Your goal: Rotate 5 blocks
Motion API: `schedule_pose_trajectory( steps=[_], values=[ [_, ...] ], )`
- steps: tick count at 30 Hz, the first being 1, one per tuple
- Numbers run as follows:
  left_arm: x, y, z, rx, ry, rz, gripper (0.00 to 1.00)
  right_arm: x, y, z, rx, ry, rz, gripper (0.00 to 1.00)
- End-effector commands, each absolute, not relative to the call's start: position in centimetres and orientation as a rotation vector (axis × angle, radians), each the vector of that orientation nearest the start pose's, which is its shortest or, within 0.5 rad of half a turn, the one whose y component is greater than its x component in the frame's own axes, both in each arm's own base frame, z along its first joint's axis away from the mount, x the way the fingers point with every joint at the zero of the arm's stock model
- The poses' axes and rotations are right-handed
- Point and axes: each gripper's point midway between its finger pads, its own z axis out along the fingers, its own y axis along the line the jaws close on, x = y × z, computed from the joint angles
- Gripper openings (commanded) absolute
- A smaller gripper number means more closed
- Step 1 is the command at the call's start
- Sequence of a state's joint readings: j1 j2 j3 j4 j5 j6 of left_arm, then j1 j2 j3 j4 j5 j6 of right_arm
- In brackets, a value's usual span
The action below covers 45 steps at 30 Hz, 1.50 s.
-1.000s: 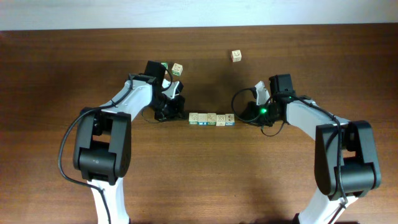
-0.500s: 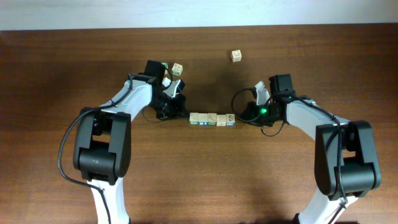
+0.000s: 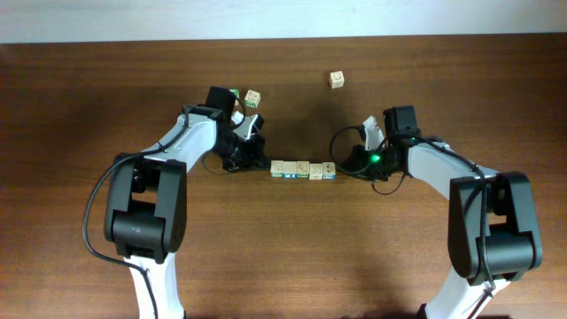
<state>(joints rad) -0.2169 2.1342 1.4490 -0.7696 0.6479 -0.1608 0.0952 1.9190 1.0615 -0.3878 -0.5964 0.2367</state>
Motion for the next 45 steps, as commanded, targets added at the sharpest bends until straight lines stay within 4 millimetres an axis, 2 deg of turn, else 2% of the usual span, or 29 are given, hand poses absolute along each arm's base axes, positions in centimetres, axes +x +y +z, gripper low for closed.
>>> schedule_pose_trajectory(
  steps=[1,23,37,45],
  values=[
    [37.7,-19.1,1.4,0.159,2.987,-1.049,0.0,36.8,14.0,0.8,0.049,2.795,0.963,0.04],
    [37.6,-19.2,1.5,0.162,2.986,-1.05,0.0,36.0,15.3,0.9,-0.001,2.801,1.003,0.05],
    [37.6,-19.2,1.4,0.161,2.987,-1.05,0.0,35.7,16.6,2.1,-0.055,2.75,1.144,0.04],
    [37.6,-19.2,1.4,0.161,2.987,-1.051,0.0,35.7,18.6,2.7,-0.142,2.735,1.148,0.04]
  ],
)
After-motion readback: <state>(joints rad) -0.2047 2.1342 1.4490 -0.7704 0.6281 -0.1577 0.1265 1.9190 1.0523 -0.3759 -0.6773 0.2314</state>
